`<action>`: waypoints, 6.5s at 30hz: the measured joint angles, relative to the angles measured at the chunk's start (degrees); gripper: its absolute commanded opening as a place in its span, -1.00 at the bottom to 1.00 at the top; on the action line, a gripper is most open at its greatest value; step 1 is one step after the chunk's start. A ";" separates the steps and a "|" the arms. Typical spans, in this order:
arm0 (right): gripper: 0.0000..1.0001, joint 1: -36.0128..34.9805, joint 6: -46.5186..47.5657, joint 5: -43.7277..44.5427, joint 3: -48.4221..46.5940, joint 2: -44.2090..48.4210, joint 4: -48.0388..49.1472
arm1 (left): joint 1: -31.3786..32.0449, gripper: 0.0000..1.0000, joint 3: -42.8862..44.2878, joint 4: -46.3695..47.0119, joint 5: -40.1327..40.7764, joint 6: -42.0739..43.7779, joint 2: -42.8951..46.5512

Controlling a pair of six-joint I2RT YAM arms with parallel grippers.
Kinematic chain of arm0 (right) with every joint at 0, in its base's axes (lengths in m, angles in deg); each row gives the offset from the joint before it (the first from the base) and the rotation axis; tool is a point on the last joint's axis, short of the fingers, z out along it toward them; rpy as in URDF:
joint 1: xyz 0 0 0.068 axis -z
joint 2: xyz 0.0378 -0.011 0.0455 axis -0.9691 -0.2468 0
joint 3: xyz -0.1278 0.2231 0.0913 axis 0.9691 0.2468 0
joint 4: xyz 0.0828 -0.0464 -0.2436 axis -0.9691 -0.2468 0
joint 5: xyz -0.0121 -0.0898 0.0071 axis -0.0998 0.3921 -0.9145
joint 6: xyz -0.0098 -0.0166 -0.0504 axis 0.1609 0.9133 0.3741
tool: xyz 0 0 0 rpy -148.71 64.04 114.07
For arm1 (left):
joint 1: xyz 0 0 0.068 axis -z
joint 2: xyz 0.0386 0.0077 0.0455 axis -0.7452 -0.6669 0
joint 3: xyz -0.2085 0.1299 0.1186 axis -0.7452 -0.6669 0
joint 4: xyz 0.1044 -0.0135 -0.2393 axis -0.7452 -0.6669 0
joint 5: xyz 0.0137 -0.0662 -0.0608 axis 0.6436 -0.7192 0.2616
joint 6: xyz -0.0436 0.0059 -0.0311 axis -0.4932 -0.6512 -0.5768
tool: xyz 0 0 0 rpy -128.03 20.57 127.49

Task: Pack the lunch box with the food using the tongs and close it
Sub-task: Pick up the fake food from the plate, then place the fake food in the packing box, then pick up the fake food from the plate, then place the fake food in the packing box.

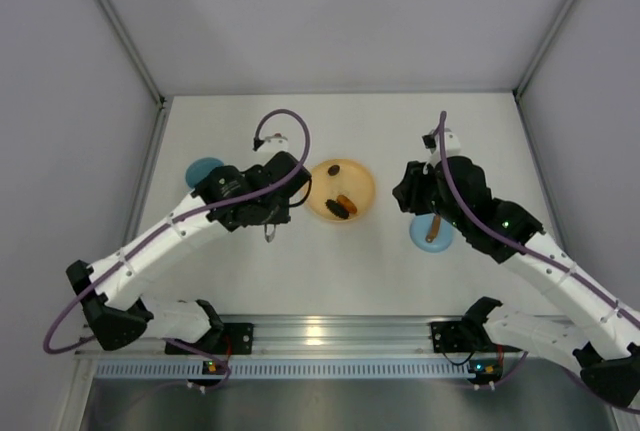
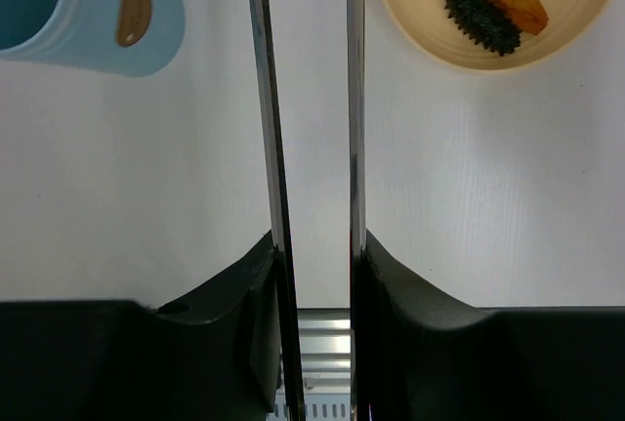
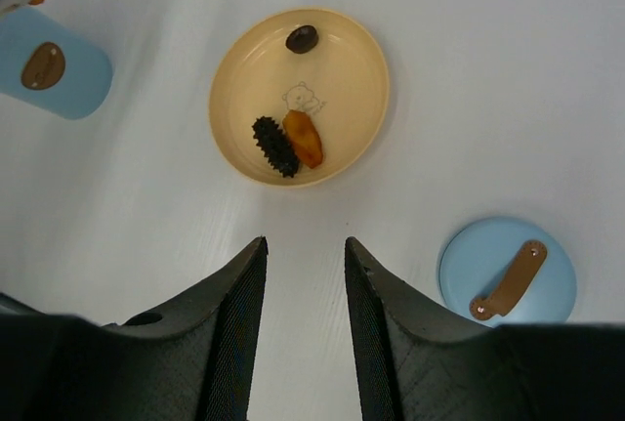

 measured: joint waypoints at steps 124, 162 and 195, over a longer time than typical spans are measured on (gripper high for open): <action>-0.26 0.00 0.70 -2.40 -0.61 -4.44 2.99 | -7.96 -0.02 3.28 19.21 -18.12 11.82 -31.12; -0.27 0.00 0.94 -2.43 -0.24 -4.48 2.99 | -7.19 -0.59 3.65 9.49 -10.84 9.16 -6.56; -0.29 0.00 0.39 -7.32 -0.74 -8.79 4.66 | -9.16 -0.44 -18.95 -6.99 -0.79 -6.73 25.92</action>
